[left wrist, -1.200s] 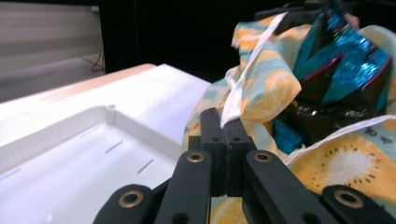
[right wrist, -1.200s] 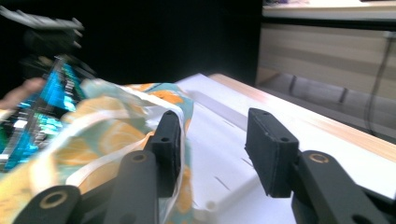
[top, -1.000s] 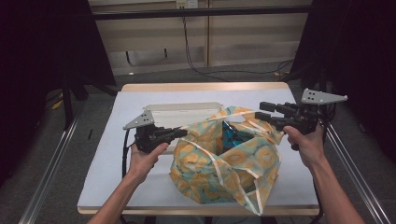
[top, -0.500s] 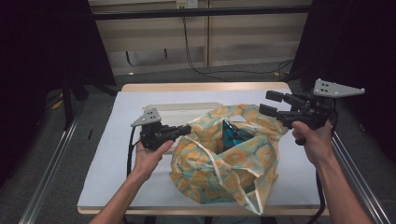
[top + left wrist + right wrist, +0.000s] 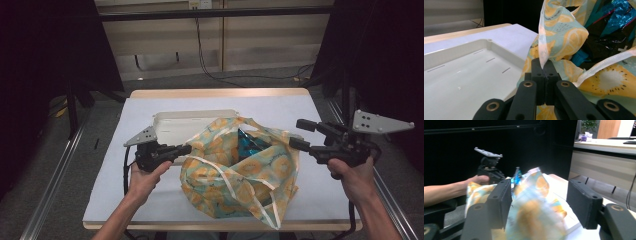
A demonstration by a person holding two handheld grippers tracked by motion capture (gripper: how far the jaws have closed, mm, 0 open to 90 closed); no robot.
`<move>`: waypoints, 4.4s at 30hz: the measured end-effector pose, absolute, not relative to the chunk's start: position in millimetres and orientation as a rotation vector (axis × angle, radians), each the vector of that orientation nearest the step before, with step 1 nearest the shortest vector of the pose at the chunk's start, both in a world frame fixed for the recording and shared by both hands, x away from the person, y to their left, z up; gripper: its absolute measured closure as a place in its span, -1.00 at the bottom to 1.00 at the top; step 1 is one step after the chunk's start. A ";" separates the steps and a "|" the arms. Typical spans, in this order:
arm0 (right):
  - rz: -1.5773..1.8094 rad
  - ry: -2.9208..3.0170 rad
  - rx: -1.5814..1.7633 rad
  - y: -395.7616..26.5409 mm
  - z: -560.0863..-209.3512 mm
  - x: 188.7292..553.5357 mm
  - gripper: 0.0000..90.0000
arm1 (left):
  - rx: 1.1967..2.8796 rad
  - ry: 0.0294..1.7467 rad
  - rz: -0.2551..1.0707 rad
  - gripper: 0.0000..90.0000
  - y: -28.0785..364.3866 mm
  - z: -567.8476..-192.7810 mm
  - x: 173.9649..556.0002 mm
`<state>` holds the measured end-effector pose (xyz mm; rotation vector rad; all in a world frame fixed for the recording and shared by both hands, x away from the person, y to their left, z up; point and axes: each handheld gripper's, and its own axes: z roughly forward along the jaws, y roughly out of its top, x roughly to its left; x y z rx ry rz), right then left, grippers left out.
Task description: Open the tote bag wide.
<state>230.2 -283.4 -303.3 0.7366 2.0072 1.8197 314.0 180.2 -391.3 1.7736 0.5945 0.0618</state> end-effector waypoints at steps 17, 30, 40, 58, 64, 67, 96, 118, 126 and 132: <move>1.693 1.975 0.955 -283.6 -331.2 270.9 1.00 | 1.803 0.521 0.050 1.00 181.9 -394.0 309.1; 1.645 2.130 1.026 -285.0 -399.2 253.3 0.98 | 1.897 0.539 -0.053 1.00 192.8 -424.9 293.3; 1.597 2.159 1.061 -278.7 -422.4 254.0 0.90 | 1.941 0.583 -0.043 0.87 181.9 -445.5 301.6; 1.641 2.023 1.032 -300.9 -378.6 228.6 0.19 | 1.739 0.520 0.094 0.02 199.1 -383.2 272.7; 1.662 1.969 1.012 -306.6 -358.5 223.6 0.11 | 1.758 0.407 0.030 0.01 176.9 -370.5 261.0; 1.679 1.948 0.996 -307.5 -350.9 220.1 0.12 | 1.781 0.350 -0.007 -0.02 159.8 -369.4 252.7; 1.800 2.118 0.963 -263.5 -346.6 187.4 -0.07 | 1.883 0.139 -0.044 1.00 114.1 -374.6 229.4; 1.790 2.108 0.928 -240.3 -354.0 217.4 0.64 | 1.831 0.060 -0.091 0.59 84.2 -365.3 225.1; 1.787 2.104 0.921 -235.3 -353.4 224.3 0.57 | 1.922 -0.055 -0.124 1.00 65.3 -378.7 208.2; 1.746 2.098 0.917 -234.0 -354.0 215.1 0.19 | 1.981 -0.038 -0.102 1.00 60.9 -401.9 213.0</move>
